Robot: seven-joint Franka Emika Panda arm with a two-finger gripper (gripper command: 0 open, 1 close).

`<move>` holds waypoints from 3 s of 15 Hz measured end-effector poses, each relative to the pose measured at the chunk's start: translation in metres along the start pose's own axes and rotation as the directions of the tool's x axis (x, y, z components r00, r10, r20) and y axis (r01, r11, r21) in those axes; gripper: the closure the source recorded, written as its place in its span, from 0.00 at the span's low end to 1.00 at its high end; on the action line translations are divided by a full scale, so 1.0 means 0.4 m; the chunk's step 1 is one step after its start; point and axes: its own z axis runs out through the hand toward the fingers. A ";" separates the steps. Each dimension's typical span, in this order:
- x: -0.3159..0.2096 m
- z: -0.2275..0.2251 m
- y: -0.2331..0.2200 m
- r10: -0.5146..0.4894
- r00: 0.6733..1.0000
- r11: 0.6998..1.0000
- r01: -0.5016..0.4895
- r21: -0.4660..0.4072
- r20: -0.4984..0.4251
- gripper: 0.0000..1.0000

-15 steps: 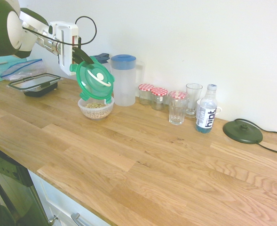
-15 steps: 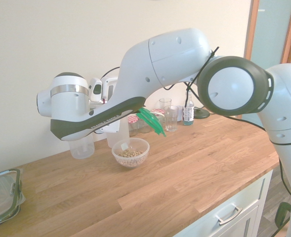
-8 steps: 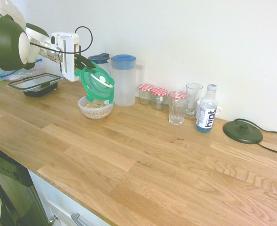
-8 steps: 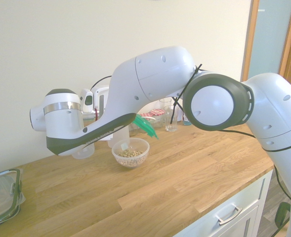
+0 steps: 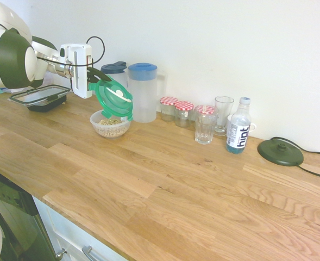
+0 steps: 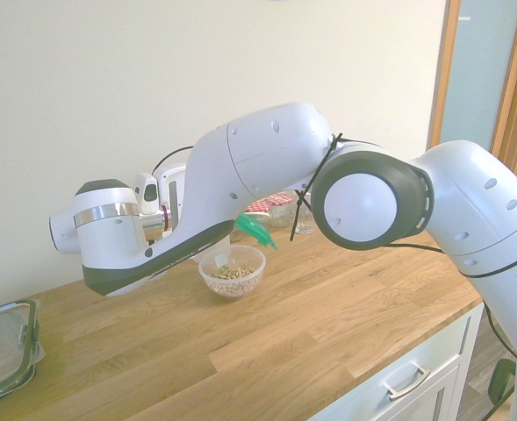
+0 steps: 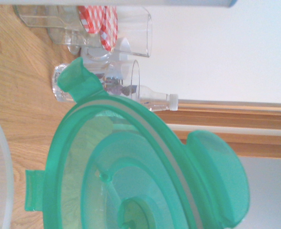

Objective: Cover the lid of food container

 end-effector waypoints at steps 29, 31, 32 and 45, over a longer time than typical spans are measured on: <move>-0.087 -0.068 -0.092 -0.079 0.997 0.996 0.079 0.035 -0.016 0.00; -0.099 -0.082 -0.093 -0.099 0.995 0.993 0.098 0.065 0.005 0.00; -0.102 -0.087 -0.091 -0.107 0.994 0.991 0.105 0.077 0.020 0.00; -0.052 -0.168 -0.002 -0.183 0.948 0.958 0.113 0.265 0.260 0.00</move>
